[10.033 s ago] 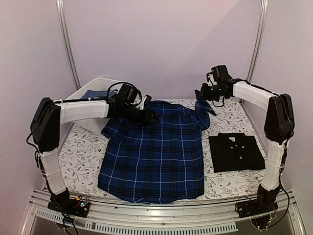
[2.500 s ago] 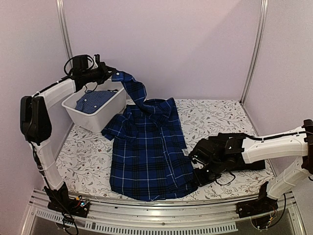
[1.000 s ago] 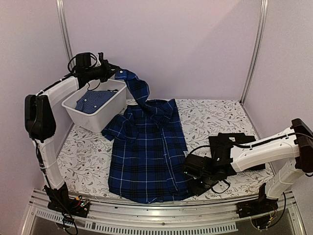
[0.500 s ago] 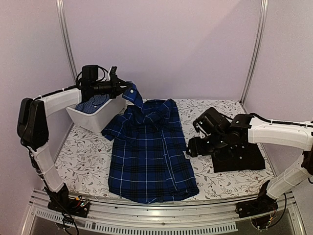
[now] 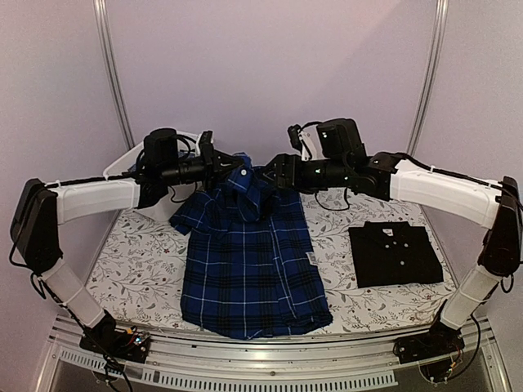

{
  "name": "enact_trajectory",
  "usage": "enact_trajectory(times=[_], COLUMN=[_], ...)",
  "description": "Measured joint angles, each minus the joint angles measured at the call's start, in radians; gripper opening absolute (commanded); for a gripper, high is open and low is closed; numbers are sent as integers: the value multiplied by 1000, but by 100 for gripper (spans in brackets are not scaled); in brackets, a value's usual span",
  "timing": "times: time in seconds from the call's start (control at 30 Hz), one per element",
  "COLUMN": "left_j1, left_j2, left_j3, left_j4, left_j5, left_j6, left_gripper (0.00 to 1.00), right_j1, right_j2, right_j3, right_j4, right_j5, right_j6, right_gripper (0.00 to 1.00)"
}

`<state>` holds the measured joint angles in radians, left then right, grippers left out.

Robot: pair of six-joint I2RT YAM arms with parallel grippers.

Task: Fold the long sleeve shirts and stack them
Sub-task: Pass from the left arm to the right

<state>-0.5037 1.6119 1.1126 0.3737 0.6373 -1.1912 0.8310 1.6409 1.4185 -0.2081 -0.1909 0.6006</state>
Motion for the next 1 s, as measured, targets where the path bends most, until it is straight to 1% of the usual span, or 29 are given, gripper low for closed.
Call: enact_trajectory(times=[0.1, 0.23, 0.3, 0.43, 0.5, 0.57, 0.67, 0.7, 0.73, 0.77, 0.87, 0.93, 0.97, 1.0], left_j1=[-23, -42, -43, -44, -44, -44, -44, -44, -44, -44, -45, -48, -53, -60], left_j2=[0, 0, 0, 0, 0, 0, 0, 0, 0, -1, -10, -25, -34, -50], left_j3=[-22, -44, -50, -51, -51, -51, -51, -51, -51, -51, -51, -53, -56, -63], left_j4=[34, 101, 122, 156, 171, 180, 183, 178, 171, 159, 103, 64, 48, 30], left_j5=[-23, -36, -43, -48, -48, -47, -46, -45, -45, -43, -32, -16, -12, -7], left_j6=[-53, -116, -143, -180, -196, -207, -212, -210, -205, -196, -163, -134, -118, -101], left_gripper=[0, 0, 0, 0, 0, 0, 0, 0, 0, 0, 0, 0, 1, 5], right_j1=[11, 49, 68, 89, 89, 85, 81, 79, 77, 74, 60, 51, 50, 50], right_j2=[50, 108, 130, 156, 172, 195, 243, 251, 254, 254, 246, 227, 211, 200], right_j3=[30, 29, 24, 8, 10, 26, 81, 98, 115, 126, 168, 183, 189, 195], right_j4=[37, 50, 49, 41, 41, 35, 15, 3, -13, -23, -55, -77, -93, -114], right_j5=[-22, -24, -2, 78, 133, 194, 286, 314, 342, 360, 403, 404, 398, 391], right_j6=[-11, -16, -21, -40, -51, -67, -96, -111, -124, -140, -203, -266, -304, -335], right_gripper=[79, 79, 79, 73, 64, 50, 18, 9, 2, 0, 0, 0, 0, 0])
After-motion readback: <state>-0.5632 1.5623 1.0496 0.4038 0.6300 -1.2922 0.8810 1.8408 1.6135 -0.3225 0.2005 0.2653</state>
